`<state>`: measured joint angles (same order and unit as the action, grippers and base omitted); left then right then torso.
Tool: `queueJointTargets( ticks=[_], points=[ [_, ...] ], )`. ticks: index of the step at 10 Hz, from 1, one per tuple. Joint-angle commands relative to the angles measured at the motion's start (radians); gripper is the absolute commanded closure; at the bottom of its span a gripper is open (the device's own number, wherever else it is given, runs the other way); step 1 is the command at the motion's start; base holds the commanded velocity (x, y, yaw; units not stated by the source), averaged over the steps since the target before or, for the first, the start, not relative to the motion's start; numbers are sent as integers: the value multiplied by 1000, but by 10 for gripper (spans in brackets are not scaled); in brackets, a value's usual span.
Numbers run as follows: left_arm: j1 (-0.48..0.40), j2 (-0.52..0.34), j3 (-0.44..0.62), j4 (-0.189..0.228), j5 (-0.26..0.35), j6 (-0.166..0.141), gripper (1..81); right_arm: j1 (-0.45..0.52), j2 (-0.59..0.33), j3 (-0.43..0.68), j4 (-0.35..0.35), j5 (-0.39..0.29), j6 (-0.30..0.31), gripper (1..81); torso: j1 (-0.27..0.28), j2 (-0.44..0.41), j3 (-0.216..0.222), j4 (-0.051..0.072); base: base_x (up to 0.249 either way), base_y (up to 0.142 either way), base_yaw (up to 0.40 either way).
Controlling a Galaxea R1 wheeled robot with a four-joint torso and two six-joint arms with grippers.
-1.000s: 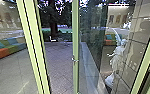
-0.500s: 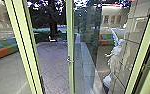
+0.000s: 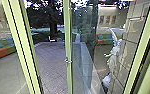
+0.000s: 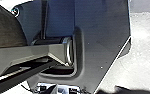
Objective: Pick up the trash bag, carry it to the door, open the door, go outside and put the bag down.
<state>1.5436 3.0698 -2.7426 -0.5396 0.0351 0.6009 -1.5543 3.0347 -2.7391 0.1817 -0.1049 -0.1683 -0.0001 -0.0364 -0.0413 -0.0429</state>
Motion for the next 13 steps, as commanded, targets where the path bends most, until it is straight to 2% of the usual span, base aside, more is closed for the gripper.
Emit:
queueJointTargets(
  ticks=[1,10,13],
  points=[
    [-49,3,4,3,75,5,811,45,0,4,-1,-67,-2,10,0,0,0,0,0,0,0],
    [-49,1,4,3,74,5,811,48,5,4,-1,-68,-2,10,0,0,0,0,0,0,0],
    [-49,0,4,1,74,7,811,47,5,4,-1,-68,-2,10,0,-1,1,0,68,0,0]
  ],
)
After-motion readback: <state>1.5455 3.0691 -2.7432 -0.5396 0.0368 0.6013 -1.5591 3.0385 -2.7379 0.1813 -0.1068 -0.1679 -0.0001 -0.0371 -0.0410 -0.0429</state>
